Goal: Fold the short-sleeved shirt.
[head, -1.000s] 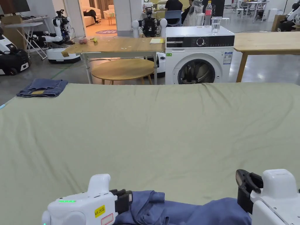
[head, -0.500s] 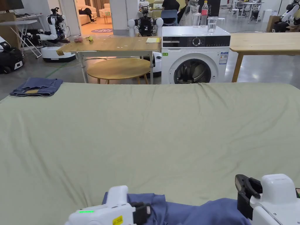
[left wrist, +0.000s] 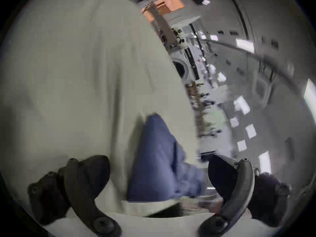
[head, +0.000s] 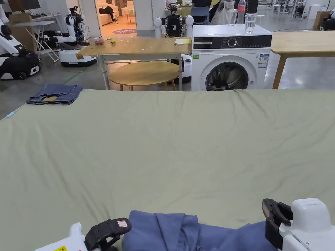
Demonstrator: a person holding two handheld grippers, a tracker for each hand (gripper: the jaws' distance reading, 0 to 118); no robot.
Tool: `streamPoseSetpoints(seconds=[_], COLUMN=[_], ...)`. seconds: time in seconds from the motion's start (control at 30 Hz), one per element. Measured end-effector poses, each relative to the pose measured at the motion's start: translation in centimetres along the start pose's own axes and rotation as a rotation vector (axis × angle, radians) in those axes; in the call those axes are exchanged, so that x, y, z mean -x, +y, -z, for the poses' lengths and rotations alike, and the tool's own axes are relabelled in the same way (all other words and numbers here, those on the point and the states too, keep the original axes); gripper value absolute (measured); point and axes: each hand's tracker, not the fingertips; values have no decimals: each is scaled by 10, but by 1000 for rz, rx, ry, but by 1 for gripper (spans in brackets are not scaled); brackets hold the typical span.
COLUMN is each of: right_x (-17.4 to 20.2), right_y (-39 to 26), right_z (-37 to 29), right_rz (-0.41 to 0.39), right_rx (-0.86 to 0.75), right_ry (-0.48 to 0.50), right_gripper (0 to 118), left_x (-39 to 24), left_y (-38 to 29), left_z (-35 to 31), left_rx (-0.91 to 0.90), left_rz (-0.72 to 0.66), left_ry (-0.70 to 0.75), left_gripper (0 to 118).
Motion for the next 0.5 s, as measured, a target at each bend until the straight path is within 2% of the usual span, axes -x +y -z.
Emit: streamPoseSetpoints(seconds=[0.03, 0.1, 0.2, 0.23, 0.27, 0.3, 0.33, 0.43, 0.5], right_x=[0, 0, -1, -2, -3, -4, -5, -7, -8], right_y=[0, 0, 0, 0, 0, 0, 0, 1, 2], right_z=[0, 1, 0, 0, 0, 0, 0, 0, 0], right_rz=[6, 10, 6, 6, 8, 9, 12, 10, 7], right_rx=[1, 3, 5, 6, 7, 8, 10, 12, 12], right_ry=[0, -2, -8, -10, -13, -16, -18, -26, -30], right_gripper=[0, 0, 0, 0, 0, 0, 0, 0, 0], left_x=[13, 13, -1, -5, -11, -14, -12, -11, -19], left_y=[-4, -9, -12, -12, -12, -15, -17, -12, -5], left_z=[11, 28, 51, 54, 60, 63, 65, 44, 23], left_rx=[23, 19, -4, -1, -5, 1, 15, -59, -123], left_rz=[-70, -97, -23, 1, 27, 59, 91, 46, 114], left_ry=[-101, -181, -90, -40, 46, 146, 201, 126, 142], left_gripper=[114, 114, 114, 107, 77, 36, 10, 10, 10])
